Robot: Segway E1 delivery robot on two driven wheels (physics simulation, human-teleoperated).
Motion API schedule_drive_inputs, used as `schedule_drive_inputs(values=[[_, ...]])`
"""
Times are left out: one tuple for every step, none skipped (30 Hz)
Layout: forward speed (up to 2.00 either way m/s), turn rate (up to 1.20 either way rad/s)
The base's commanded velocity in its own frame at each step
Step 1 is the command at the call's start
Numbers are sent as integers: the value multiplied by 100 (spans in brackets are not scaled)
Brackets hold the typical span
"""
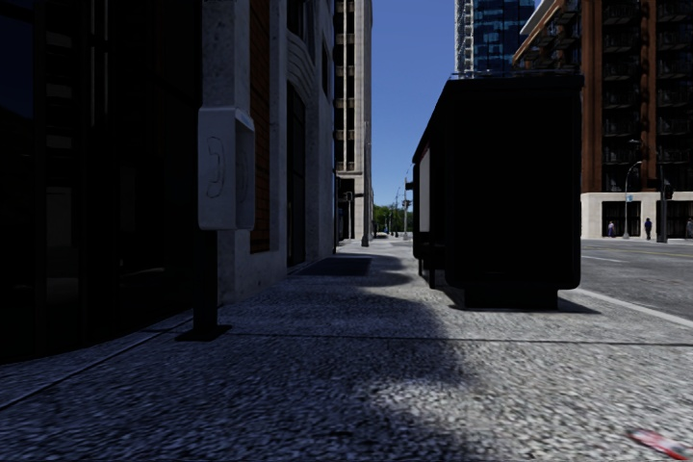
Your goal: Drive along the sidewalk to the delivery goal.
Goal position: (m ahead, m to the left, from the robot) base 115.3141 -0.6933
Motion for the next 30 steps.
schedule_drive_inputs(values=[[159,0],[159,0],[159,0],[159,0],[159,0],[159,0],[159,0],[159,0],[159,0],[159,0],[159,0],[159,0],[159,0],[159,0],[159,0],[159,0],[159,0],[159,0],[159,0],[159,0],[159,0],[159,0],[159,0],[159,0],[159,0],[159,0],[159,0],[159,0],[159,0],[159,0]])
